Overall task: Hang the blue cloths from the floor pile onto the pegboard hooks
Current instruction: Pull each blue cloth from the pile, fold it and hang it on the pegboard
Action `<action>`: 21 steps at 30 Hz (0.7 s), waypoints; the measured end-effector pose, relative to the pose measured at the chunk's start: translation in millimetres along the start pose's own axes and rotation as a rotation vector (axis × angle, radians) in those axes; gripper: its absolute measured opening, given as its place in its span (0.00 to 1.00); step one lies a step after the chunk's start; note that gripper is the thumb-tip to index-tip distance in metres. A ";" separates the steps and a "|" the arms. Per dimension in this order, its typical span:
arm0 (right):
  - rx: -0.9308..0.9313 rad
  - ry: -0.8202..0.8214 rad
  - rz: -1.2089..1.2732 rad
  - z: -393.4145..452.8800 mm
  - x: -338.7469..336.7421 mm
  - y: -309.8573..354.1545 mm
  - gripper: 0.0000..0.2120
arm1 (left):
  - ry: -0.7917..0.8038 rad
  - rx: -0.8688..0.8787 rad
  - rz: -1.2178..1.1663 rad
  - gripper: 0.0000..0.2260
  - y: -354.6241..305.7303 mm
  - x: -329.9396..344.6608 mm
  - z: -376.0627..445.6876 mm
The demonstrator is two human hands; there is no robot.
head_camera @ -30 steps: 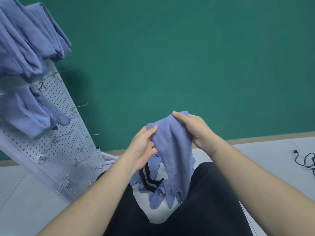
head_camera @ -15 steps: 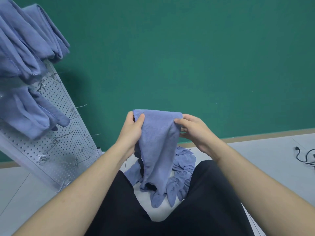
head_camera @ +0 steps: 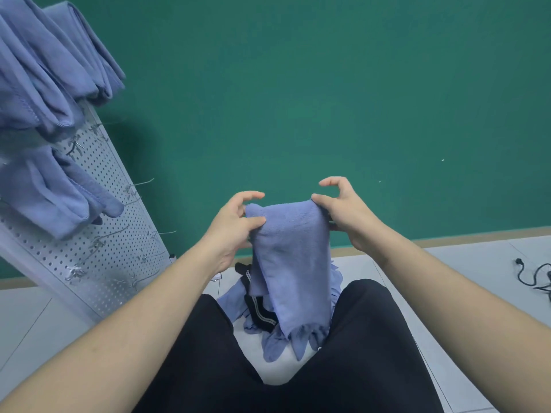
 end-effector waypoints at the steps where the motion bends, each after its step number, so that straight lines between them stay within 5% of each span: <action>1: -0.036 0.007 -0.048 -0.2 -0.9 3.8 0.08 | -0.035 0.071 0.065 0.19 -5.3 -0.8 0.3; 3: -0.130 0.004 -0.190 -0.1 -2.5 13.8 0.07 | -0.079 0.120 0.084 0.16 -12.8 -1.1 0.5; 8: -0.156 0.021 -0.427 1.6 -0.6 21.9 0.16 | -0.006 -0.067 -0.044 0.09 -11.8 4.7 5.5; 15: 0.227 0.174 -0.063 -5.8 9.7 6.8 0.03 | 0.050 -0.169 -0.044 0.23 -12.2 2.6 7.3; 21: 0.220 0.278 -0.035 -2.6 8.8 12.3 0.15 | 0.125 -0.024 0.138 0.26 -31.9 7.5 -0.8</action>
Point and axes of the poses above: each hand's wrist, its own z-axis towards the middle knuckle, its own x-axis out of the palm, y = z × x, the point moved 10 cm from there along z, towards the middle knuckle, and after that the axes turned 7 degrees about -y, right-handed, at the moved point
